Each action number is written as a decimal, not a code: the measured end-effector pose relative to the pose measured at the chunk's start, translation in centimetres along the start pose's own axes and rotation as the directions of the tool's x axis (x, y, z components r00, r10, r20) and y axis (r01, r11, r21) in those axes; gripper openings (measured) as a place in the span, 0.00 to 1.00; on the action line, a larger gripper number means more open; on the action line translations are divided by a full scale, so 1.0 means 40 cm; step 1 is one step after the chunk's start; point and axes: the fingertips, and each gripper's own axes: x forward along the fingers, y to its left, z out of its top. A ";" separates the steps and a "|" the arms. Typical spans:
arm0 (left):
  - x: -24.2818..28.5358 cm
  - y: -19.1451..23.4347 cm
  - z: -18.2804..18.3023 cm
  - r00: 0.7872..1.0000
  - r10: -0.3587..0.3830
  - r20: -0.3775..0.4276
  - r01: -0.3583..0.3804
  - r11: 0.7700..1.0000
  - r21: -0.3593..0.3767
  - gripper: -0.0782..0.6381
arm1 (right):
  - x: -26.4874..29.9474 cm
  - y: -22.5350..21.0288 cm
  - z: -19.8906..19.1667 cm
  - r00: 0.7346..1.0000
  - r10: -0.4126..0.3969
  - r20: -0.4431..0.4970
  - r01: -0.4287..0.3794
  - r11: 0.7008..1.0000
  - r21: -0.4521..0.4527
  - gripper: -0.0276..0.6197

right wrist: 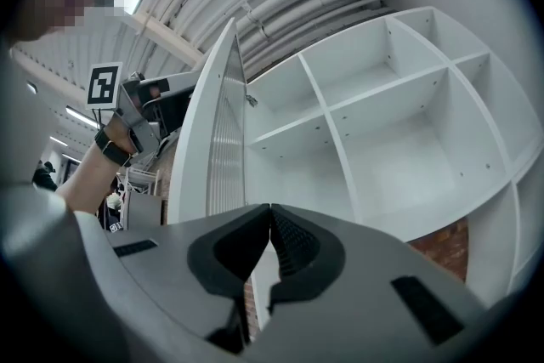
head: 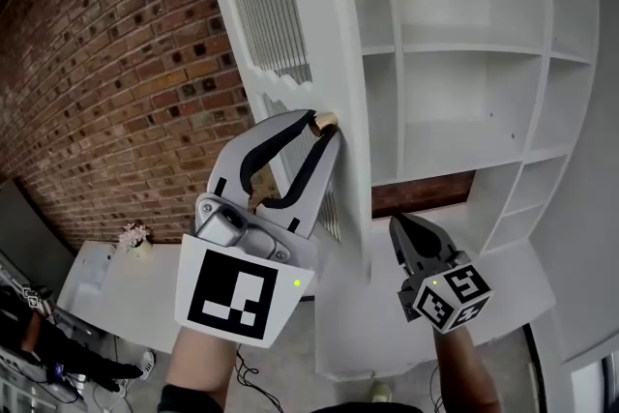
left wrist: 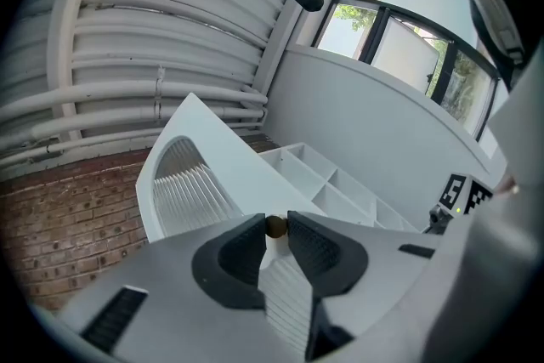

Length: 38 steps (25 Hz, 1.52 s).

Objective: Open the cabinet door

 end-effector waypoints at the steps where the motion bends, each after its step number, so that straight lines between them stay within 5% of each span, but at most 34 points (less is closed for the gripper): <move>1: -0.014 0.006 -0.001 1.000 -0.001 0.000 0.001 1.000 -0.006 0.22 | -0.001 0.012 0.000 1.000 0.001 -0.001 -0.001 1.000 -0.002 0.05; 25: -0.240 0.135 -0.069 0.994 0.084 -0.070 -0.082 0.996 0.031 0.23 | 0.047 0.210 -0.030 0.997 0.067 -0.030 -0.068 0.997 -0.026 0.05; 38: -0.331 0.215 -0.124 0.976 0.190 -0.110 -0.198 0.978 -0.069 0.22 | 0.048 0.268 -0.049 0.993 0.103 -0.057 -0.105 0.994 -0.041 0.05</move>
